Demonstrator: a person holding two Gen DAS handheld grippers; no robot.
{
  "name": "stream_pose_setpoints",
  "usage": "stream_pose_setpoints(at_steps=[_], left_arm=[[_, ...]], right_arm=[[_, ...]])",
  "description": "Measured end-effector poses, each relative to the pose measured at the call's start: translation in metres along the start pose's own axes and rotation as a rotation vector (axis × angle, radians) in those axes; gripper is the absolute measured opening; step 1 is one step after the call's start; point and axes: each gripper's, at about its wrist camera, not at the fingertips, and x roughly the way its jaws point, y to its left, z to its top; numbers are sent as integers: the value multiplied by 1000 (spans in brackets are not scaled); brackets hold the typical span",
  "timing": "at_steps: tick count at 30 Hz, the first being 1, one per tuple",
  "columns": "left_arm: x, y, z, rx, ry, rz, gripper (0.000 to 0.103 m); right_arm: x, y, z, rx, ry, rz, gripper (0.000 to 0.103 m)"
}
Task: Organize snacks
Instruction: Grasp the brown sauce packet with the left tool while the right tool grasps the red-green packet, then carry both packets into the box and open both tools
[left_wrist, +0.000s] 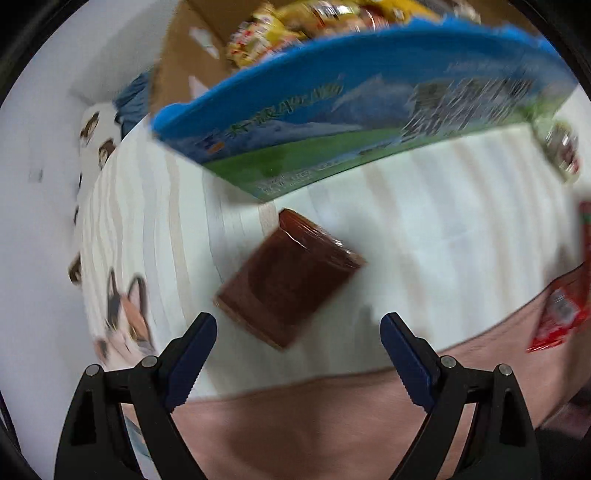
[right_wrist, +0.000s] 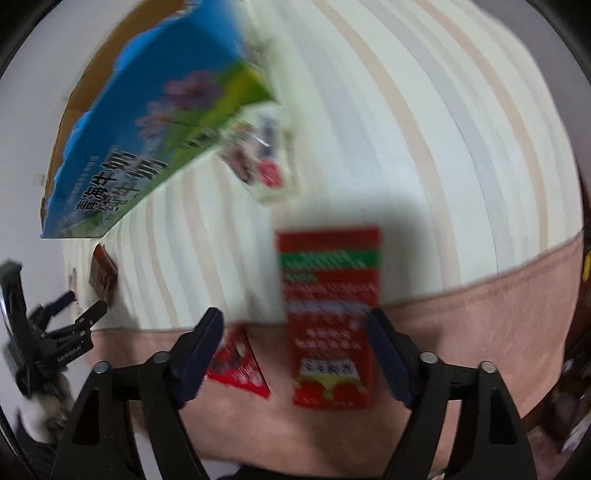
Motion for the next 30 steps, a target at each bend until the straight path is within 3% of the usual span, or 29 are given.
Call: stream_pose_setpoints(at_steps=[5,8,9,10,12,15,19,23,27,30], left_arm=[[30,-6,8,153,77,66,91],[41,-7,12,191,91,45,91],[41,-6,12,192,84,37,89],[39,-6,12,188,80,19,73],[35,-4,13,141,91,-41,59],[30,-5,-3,50,92,-68,59],[22,-5,-33,-223,128,-212,59],[19,-18,-65,-433,146,-350,59],[20,-35,-85,-498,136,-346,59],[20,-51,-95,-480,127,-317,59]], right_arm=[[-14,37,15,-14,-44,30,93],[-14,45,17,3,-47,42,93],[-14,47,16,9,-48,43,93],[-15,45,18,20,-53,45,93],[-20,37,15,39,-65,45,93],[-25,15,4,74,-83,49,93],[-23,-9,-6,84,-80,-4,93],[-10,-30,-14,107,-37,-53,93],[10,-34,-15,103,-1,-82,93],[21,-22,-9,49,-15,-134,92]])
